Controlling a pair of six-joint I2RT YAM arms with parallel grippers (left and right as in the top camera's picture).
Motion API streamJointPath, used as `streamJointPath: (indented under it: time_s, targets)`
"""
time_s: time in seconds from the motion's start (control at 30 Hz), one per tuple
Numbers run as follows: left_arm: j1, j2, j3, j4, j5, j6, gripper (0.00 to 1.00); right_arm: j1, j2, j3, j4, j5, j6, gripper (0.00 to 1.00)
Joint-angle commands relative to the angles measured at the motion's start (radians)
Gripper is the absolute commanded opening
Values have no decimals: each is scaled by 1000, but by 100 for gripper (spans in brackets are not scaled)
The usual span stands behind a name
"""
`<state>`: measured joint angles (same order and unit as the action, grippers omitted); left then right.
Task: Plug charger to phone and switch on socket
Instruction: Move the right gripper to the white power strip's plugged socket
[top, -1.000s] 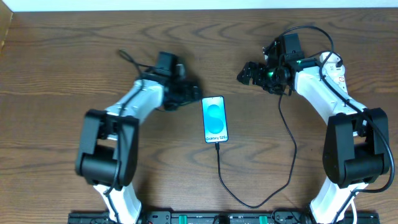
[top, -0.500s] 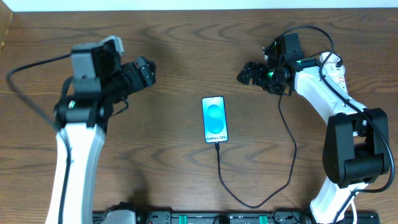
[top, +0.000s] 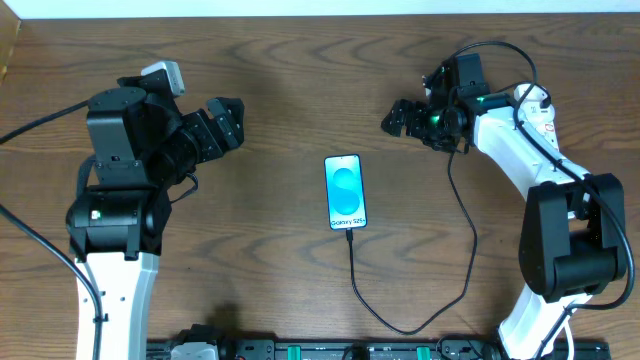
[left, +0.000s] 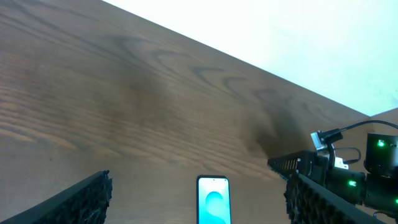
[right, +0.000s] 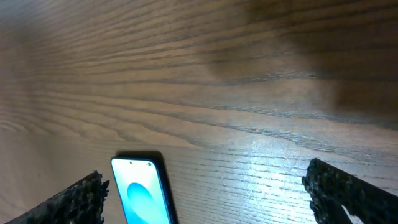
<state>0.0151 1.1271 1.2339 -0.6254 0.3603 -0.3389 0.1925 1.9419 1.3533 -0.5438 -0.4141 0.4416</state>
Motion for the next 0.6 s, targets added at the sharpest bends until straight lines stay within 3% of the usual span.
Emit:
streamJointPath:
  time_s: [0.0, 0.27, 0.57]
  targets:
    - [3, -3, 9, -3, -7, 17, 89, -21, -19, 52, -31, -26, -57, 99]
    - [3, -3, 9, -3, -7, 17, 89, -133, -19, 409, -373, -40, -224, 99]
    - [3, -3, 9, -3, -7, 17, 89, -385, -19, 692, -462, 39, -238, 99]
